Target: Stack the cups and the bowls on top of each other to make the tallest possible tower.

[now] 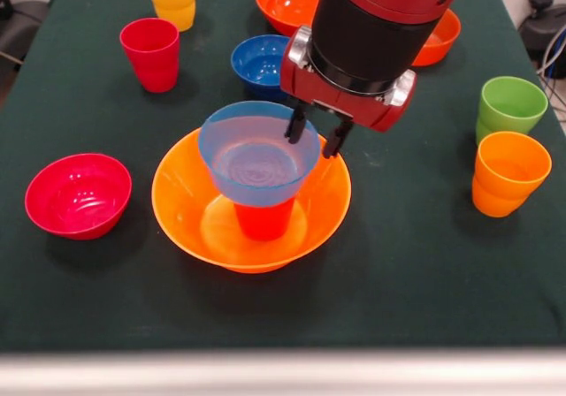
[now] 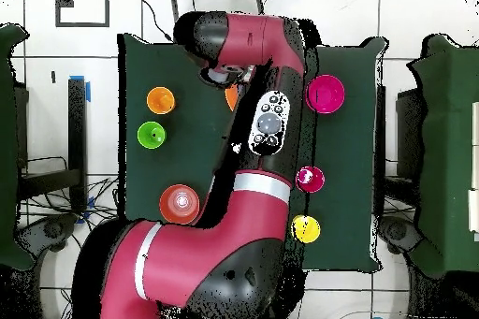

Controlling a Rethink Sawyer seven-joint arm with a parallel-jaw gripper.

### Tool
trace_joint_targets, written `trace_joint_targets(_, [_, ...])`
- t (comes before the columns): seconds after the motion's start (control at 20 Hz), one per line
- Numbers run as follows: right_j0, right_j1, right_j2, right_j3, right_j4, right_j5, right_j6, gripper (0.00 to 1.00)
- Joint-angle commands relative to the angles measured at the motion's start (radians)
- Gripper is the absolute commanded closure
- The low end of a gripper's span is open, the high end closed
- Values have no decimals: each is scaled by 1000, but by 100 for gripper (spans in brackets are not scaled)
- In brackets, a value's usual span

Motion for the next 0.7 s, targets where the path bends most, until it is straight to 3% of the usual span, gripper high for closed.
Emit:
trace_joint_targets(0.05, [0,-13,55,98,-11,-32,118,0])
trace_joint_targets(0.7, [1,-12,53,92,-15,-31,111,0])
